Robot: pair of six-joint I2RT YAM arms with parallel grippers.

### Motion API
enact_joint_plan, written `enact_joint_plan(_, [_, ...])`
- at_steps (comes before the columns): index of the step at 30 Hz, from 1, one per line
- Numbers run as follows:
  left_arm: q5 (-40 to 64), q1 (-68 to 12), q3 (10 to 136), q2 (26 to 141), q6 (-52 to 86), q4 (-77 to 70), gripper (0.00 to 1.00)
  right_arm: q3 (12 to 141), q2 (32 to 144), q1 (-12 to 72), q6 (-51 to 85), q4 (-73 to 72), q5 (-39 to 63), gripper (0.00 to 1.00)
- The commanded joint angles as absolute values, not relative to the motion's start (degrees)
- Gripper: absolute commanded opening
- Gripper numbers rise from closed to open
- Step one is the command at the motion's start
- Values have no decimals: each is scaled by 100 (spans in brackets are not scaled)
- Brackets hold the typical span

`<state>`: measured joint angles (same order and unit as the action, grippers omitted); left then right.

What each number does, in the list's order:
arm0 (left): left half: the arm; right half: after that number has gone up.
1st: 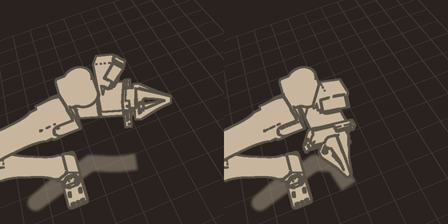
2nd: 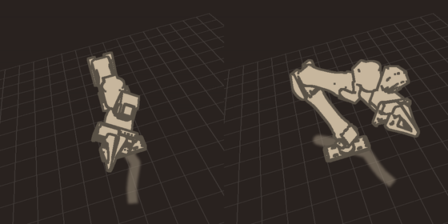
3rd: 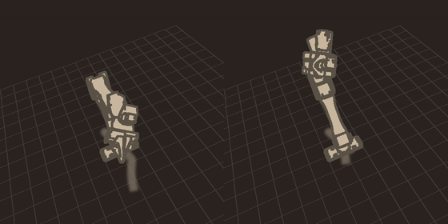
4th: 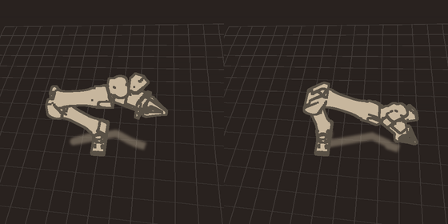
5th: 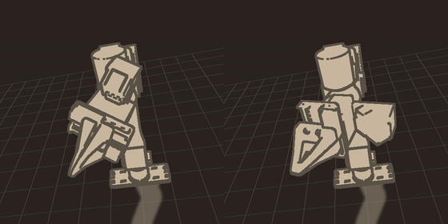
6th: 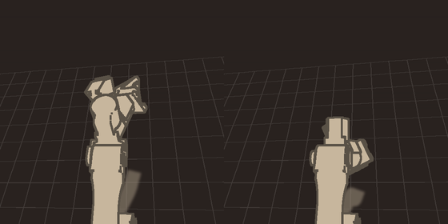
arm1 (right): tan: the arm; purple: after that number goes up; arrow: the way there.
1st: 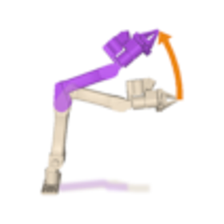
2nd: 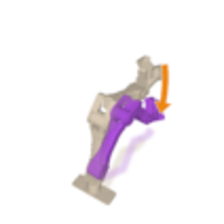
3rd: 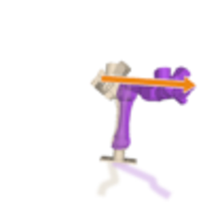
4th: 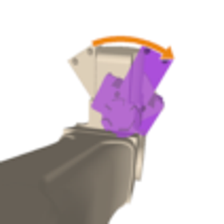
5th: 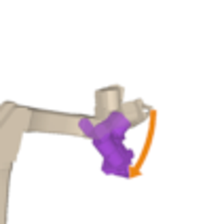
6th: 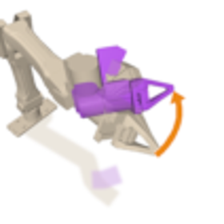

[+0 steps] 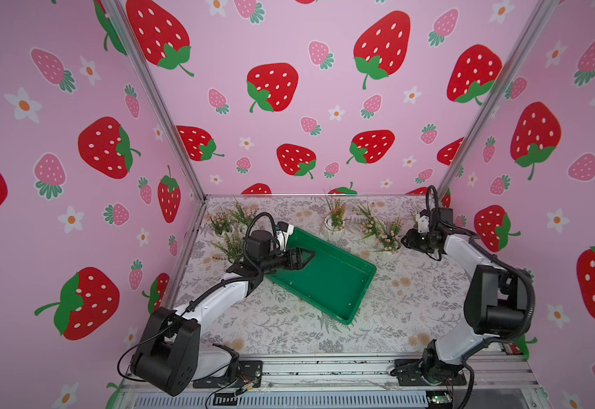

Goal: Put the potted gypsophila into the storage box
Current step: Pick up the baby's breath potted plant from the center of the board.

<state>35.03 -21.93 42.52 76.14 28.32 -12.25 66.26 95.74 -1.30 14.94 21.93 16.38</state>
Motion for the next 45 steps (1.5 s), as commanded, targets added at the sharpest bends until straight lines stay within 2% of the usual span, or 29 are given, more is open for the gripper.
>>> enact_joint_plan(1, [3587,-2232,4184,7621,2795,-1357,77,6788,9703,-79,1340,2432,1646,39])
enact_joint_plan(3, [3553,-2232,4184,7611,2775,-1340,77,6835,9764,-70,1323,2455,1626,32])
enact_joint_plan(15, [3463,-2268,4164,7572,2672,-1236,78,6960,10058,8,1187,2472,1837,31])
enact_joint_plan(18, [3420,-2265,4174,7584,2678,-1191,78,6999,10108,28,1180,2496,1832,24])
enact_joint_plan(24, [3371,-2270,4183,7562,2664,-1126,78,7036,10181,64,1187,2522,1789,22])
enact_joint_plan(29, [3207,-2268,4175,7522,2640,-1060,78,7064,10199,103,1178,2595,1717,14])
enact_joint_plan(39, [3085,-2281,4171,7503,2664,-975,78,6893,9843,117,1184,2679,1557,2])
enact_joint_plan(45, [3015,-2326,4170,7466,2676,-958,77,6718,9451,117,1256,2692,1658,0])
